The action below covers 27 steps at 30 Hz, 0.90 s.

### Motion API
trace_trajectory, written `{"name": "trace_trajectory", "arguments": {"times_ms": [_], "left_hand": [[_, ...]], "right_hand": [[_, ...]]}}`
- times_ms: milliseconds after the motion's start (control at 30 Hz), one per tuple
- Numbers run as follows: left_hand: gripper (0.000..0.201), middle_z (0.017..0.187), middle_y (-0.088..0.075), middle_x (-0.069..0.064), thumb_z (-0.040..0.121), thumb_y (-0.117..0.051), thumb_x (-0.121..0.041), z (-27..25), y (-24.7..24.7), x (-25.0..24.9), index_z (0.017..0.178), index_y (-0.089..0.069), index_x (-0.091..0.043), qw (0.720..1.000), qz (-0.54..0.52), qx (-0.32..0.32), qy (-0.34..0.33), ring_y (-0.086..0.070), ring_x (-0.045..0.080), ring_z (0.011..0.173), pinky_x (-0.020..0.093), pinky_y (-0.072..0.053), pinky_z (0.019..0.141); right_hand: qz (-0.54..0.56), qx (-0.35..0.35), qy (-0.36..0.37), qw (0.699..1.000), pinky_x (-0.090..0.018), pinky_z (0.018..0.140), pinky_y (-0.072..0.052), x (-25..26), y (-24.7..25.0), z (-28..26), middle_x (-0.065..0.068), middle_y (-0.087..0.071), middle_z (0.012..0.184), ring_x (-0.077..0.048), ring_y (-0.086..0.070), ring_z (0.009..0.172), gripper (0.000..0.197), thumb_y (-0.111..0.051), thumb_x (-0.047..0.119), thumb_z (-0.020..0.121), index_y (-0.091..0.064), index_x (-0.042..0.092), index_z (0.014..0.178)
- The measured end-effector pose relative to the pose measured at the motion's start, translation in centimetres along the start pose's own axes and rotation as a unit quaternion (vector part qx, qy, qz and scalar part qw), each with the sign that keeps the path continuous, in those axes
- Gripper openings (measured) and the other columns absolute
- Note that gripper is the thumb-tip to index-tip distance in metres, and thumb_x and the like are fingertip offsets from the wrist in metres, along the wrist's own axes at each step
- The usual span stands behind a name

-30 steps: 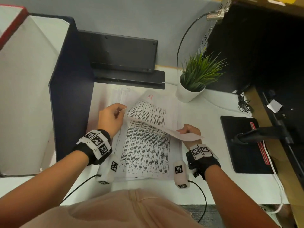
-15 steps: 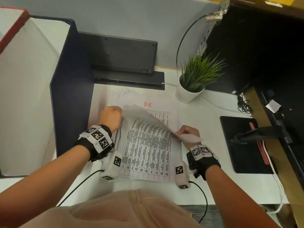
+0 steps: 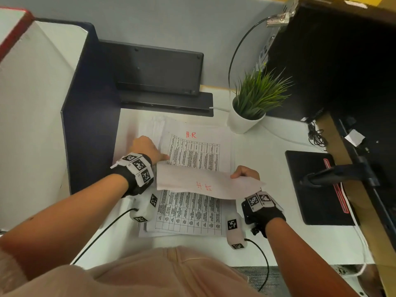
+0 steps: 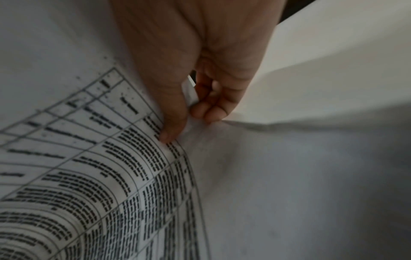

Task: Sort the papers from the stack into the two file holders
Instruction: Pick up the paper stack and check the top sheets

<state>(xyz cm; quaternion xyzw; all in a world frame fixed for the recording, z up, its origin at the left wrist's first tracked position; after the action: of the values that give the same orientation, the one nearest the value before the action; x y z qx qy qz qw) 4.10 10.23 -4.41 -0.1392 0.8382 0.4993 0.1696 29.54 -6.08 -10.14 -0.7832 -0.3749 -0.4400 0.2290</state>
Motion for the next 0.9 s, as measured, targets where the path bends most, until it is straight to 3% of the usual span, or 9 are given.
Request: {"name": "trace_trajectory", "arguments": {"times_ms": [100, 167, 233, 300, 433, 567, 633, 733, 900], "left_hand": [[0.024, 0.071, -0.062, 0.010, 0.079, -0.073, -0.020, -0.5, 0.0, -0.4, 0.068, -0.064, 0.000, 0.998, -0.058, 0.002, -0.035, -0.056, 0.018, 0.066, 0.025, -0.046, 0.064], [0.034, 0.058, -0.052, 0.007, 0.083, -0.067, -0.013, -1.1, 0.1, -0.3, 0.054, -0.053, -0.005, 0.996, -0.073, 0.001, -0.050, -0.047, 0.016, 0.056, 0.022, -0.039, 0.056], [0.023, 0.071, -0.061, 0.011, 0.088, -0.058, -0.005, -1.7, 0.3, -0.4, 0.066, -0.063, -0.001, 0.993, -0.075, -0.025, -0.083, -0.055, 0.020, 0.068, 0.022, -0.042, 0.063], [0.018, 0.083, -0.064, 0.013, 0.089, -0.053, 0.000, -2.6, 0.9, -0.8, 0.087, -0.070, 0.000, 0.984, -0.089, -0.078, -0.135, -0.055, 0.021, 0.077, 0.021, -0.042, 0.068], [0.024, 0.096, -0.068, 0.016, 0.085, -0.054, 0.009, -4.5, 1.5, -1.7, 0.101, -0.070, 0.000, 0.944, -0.126, -0.154, -0.264, -0.062, 0.025, 0.088, 0.024, -0.045, 0.081], [0.023, 0.092, -0.069, 0.008, 0.088, -0.047, 0.006, -3.6, 0.4, 0.2, 0.092, -0.067, -0.003, 0.935, -0.280, -0.093, -0.198, -0.064, 0.025, 0.082, 0.034, -0.055, 0.075], [0.024, 0.085, -0.068, 0.004, 0.088, -0.045, 0.007, -3.3, -0.1, 0.3, 0.081, -0.064, -0.006, 0.924, -0.332, -0.059, -0.179, -0.062, 0.017, 0.071, 0.023, -0.052, 0.061], [0.032, 0.073, -0.062, -0.006, 0.088, -0.043, 0.008, -3.0, -0.1, 0.1, 0.068, -0.057, -0.013, 0.915, -0.360, -0.037, -0.178, -0.054, 0.006, 0.061, 0.011, -0.043, 0.052], [0.031, 0.070, -0.059, -0.002, 0.091, -0.042, 0.006, -2.3, -0.6, -0.2, 0.068, -0.054, -0.012, 0.916, -0.358, -0.010, -0.179, -0.053, 0.012, 0.063, 0.024, -0.045, 0.059]], "right_hand": [[-0.001, -0.004, 0.011, 1.000, -0.016, 0.047, -0.040, 0.2, 0.1, 0.3, 0.000, -0.055, 0.051, -0.016, -0.049, 0.049, 0.023, -0.050, 0.001, 0.046, -0.057, 0.015, 0.030], [0.011, 0.000, 0.027, 1.000, -0.020, 0.049, -0.044, 0.5, 0.2, 0.5, -0.008, -0.054, 0.066, -0.020, -0.049, 0.058, 0.033, -0.053, -0.006, 0.057, -0.057, 0.014, 0.031], [0.043, 0.018, 0.054, 0.997, -0.016, 0.044, -0.046, 0.9, 0.2, 0.7, -0.009, -0.058, 0.061, -0.019, -0.055, 0.055, 0.054, -0.042, -0.023, 0.073, -0.057, 0.010, 0.032], [0.037, 0.035, 0.077, 0.996, -0.015, 0.043, -0.047, 1.1, 0.1, 0.7, -0.003, -0.063, 0.050, -0.012, -0.060, 0.047, 0.057, -0.033, -0.033, 0.074, -0.055, 0.004, 0.037], [-0.109, 0.001, 0.129, 0.986, -0.008, 0.042, -0.041, 2.0, -0.1, 0.1, 0.008, -0.055, 0.038, 0.005, -0.051, 0.039, 0.046, -0.056, -0.029, 0.071, -0.046, 0.012, 0.051], [-0.190, -0.039, 0.140, 0.971, -0.007, 0.045, -0.036, 2.6, 0.1, -0.3, 0.000, -0.046, 0.056, -0.004, -0.045, 0.050, 0.046, -0.081, -0.006, 0.060, -0.039, 0.012, 0.054], [-0.197, -0.049, 0.123, 0.971, -0.018, 0.062, -0.043, 2.6, 0.1, -0.6, -0.004, -0.056, 0.076, -0.013, -0.051, 0.069, 0.040, -0.084, -0.002, 0.057, -0.050, 0.007, 0.077], [-0.157, -0.059, 0.101, 0.981, -0.025, 0.084, -0.046, 2.7, 0.0, -0.7, -0.005, -0.064, 0.103, -0.016, -0.059, 0.094, 0.058, -0.085, -0.004, 0.054, -0.059, 0.001, 0.105], [-0.171, -0.062, 0.078, 0.980, -0.025, 0.084, -0.046, 2.5, 0.2, -0.8, -0.010, -0.066, 0.108, -0.017, -0.060, 0.093, 0.061, -0.087, 0.000, 0.055, -0.061, -0.001, 0.111]]}}
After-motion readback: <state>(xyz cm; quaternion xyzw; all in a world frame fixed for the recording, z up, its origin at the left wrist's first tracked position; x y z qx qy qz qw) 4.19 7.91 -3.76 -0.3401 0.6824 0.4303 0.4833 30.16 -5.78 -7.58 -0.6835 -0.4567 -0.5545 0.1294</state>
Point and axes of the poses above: each hand's wrist, its own z-axis towards the middle knuckle, its own y-axis out of the back of the hand, x = y × z, the point moved 7 cm from there along z, towards the middle knuckle
